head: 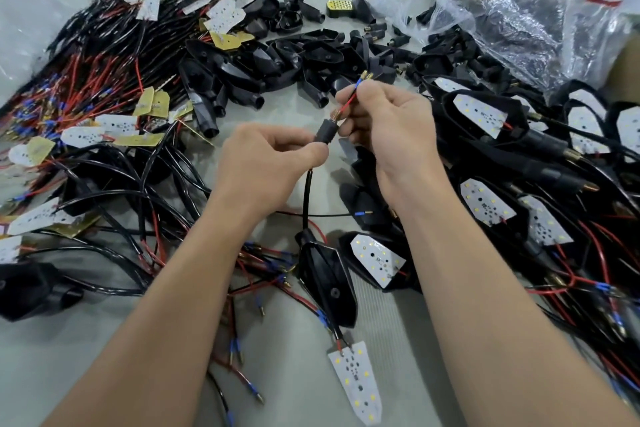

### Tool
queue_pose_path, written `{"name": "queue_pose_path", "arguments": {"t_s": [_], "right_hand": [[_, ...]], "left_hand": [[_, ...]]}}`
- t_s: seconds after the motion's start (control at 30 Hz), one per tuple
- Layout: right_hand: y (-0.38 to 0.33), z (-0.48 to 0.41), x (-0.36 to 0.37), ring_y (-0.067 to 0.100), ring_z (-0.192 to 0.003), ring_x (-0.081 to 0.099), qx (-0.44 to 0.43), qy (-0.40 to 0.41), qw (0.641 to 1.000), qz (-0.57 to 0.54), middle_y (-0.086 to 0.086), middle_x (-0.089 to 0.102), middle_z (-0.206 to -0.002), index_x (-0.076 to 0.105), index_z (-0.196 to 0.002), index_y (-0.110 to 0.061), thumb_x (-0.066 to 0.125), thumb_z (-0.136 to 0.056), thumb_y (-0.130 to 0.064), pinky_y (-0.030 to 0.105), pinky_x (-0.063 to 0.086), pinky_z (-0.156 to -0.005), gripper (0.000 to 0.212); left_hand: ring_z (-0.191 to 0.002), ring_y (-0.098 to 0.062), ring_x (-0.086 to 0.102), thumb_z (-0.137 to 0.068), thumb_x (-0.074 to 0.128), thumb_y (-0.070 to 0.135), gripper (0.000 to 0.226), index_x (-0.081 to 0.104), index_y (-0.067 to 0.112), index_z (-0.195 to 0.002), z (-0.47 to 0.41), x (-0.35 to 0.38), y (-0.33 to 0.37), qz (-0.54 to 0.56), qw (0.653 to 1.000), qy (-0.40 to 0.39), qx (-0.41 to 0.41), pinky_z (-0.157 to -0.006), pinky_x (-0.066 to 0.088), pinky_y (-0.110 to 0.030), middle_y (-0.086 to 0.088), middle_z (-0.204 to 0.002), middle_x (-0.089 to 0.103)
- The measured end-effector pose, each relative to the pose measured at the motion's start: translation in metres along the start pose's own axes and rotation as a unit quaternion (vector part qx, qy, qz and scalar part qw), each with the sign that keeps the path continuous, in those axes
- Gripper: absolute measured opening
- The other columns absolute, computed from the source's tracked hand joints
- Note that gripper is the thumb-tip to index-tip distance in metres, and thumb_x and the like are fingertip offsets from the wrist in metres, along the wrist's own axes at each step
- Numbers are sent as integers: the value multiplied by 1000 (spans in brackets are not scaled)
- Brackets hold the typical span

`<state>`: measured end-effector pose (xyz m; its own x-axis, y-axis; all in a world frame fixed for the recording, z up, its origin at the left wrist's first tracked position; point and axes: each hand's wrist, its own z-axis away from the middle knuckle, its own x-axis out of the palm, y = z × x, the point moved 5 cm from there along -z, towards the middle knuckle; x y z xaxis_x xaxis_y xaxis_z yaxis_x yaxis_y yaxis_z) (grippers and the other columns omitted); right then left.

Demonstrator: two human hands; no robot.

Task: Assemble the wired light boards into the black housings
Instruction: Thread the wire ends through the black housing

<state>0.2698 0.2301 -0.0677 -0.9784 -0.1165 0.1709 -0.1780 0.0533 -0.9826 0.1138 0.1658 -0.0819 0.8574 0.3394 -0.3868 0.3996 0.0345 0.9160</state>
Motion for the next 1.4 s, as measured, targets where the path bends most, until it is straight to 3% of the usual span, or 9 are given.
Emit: {"name": "queue_pose_path", "arguments": {"t_s": [0.1, 0.27, 0.47, 0.6, 0.8, 1.0, 1.2, 1.3, 1.4], "right_hand": [[-2, 1, 0, 15, -57, 56, -22, -9, 999, 32, 7, 70, -70, 72, -76, -9, 60, -95, -8, 23, 44, -53, 23], [-6, 3, -2, 12, -53, 55, -35, 17, 999, 6, 6, 70, -68, 73, -85, 0, 66, -93, -4, 22, 44, -52, 12], [-9, 6, -3, 10, -50, 54, -40, 41, 998, -26, 4, 68, -65, 72, -84, 2, 66, -94, -4, 21, 41, -48, 13], [-13, 5, -2, 11, -52, 52, -57, 7, 998, 5, 8, 67, -66, 71, -78, -3, 67, -91, -1, 18, 43, -51, 14], [-12, 4, -6, 13, -51, 55, -52, 15, 998, 9, 5, 70, -66, 73, -77, -9, 67, -93, -5, 22, 44, -51, 17], [-13, 1, -18, 12, -47, 53, -44, 86, 993, -68, 7, 67, -62, 70, -77, -4, 63, -95, 0, 22, 43, -45, 21], [-17, 2, -19, 11, -43, 50, -68, 113, 985, -113, 6, 65, -59, 64, -74, -5, 62, -97, -1, 22, 42, -43, 23], [-23, -3, -37, 11, -45, 50, -78, 159, 972, -152, 10, 65, -63, 64, -75, -6, 60, -98, -1, 22, 43, -47, 24], [-20, -2, -35, 14, -49, 52, -52, 135, 977, -156, 10, 67, -66, 67, -80, -6, 56, -103, -12, 23, 42, -48, 26]], "left_hand": [[-70, -3, 67, -70, 78, 44, 8, 80, 40, -77, 1, 0, -1, 4, 1000, -16, -2, -67, 48, -25, 12, -74, 76], [-87, -23, 73, -71, 79, 41, 9, 82, 36, -77, 2, -2, 2, 19, 999, -47, -9, -89, 58, -44, 2, -80, 78], [-77, -4, 67, -86, 76, 24, 10, 84, 20, -80, -1, -1, 3, 76, 993, -92, 5, -67, 47, -11, 2, -79, 79], [-75, -10, 65, -83, 78, 22, 7, 83, 19, -79, 1, 1, 3, 97, 991, -93, 7, -69, 49, -20, -3, -77, 78], [-77, -7, 69, -83, 80, 16, 6, 84, 19, -81, 2, 3, 2, 95, 988, -119, -5, -72, 51, -15, -4, -80, 79], [-84, -12, 71, -94, 70, 18, 15, 84, 14, -91, 11, 12, -3, 73, 954, -287, -44, -75, 55, -19, -8, -91, 80], [-81, -13, 70, -83, 73, 31, 22, 84, 15, -93, 23, 4, -3, 92, 889, -446, -53, -74, 55, -22, -13, -97, 79], [-82, -9, 68, -87, 71, 32, 20, 83, 19, -96, 31, 10, -5, 80, 873, -477, -58, -76, 54, -21, -10, -100, 80], [-81, -10, 66, -92, 66, 24, 18, 82, 17, -97, 32, 16, -3, 76, 880, -466, -53, -73, 53, -20, -9, -102, 79]]}}
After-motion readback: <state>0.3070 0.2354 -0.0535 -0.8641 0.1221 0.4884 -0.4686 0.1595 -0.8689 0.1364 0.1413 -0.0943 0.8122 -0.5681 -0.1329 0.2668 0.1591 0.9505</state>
